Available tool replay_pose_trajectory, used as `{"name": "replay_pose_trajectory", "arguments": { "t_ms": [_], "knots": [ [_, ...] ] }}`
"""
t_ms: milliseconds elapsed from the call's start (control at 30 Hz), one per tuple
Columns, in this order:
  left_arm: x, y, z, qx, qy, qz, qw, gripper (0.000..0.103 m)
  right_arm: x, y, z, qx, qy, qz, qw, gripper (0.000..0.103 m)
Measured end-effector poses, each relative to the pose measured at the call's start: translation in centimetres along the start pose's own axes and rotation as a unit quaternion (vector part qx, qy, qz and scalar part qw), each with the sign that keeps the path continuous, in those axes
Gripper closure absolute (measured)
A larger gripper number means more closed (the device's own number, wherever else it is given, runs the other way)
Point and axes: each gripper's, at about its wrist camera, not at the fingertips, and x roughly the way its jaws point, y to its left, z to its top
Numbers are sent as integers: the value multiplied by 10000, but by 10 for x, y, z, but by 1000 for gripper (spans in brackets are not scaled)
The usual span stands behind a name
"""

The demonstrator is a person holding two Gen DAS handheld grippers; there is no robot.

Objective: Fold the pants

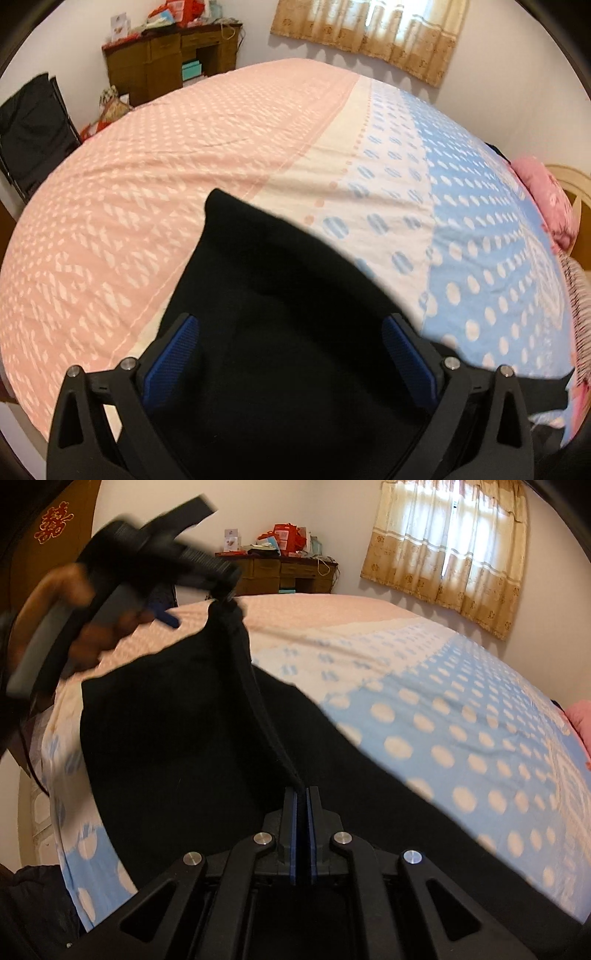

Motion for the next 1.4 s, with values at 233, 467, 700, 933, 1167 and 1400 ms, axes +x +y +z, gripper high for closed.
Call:
{"name": "replay_pose_trajectory", "arguments": {
  "t_ms": [233,467,700,933,1167,1400],
  "knots": [
    [24,-12,13,-303,308,-247,9988,1,0,1,-12,195,-127,-29,9997,99],
    [52,1,3,-659,692,-206,9952,42,-11,-1,-5,121,-296,-159,9994,99],
    [21,23,-7,-913,344,-854,9916,83,-35,7,3,-114,-531,-392,9978,99],
    [-32,29,-37,-568,-218,-1118,9919,85,-71,26,-15,-213,-629,-330,9973,99],
    [-49,49,-87,-360,-502,-1059,9925,85,-69,56,-51,-426,-360,-273,9981,99],
    [-39,66,-124,-187,-344,-807,9960,76,-53,64,-74,-569,-35,-467,9973,99]
  ]
}}
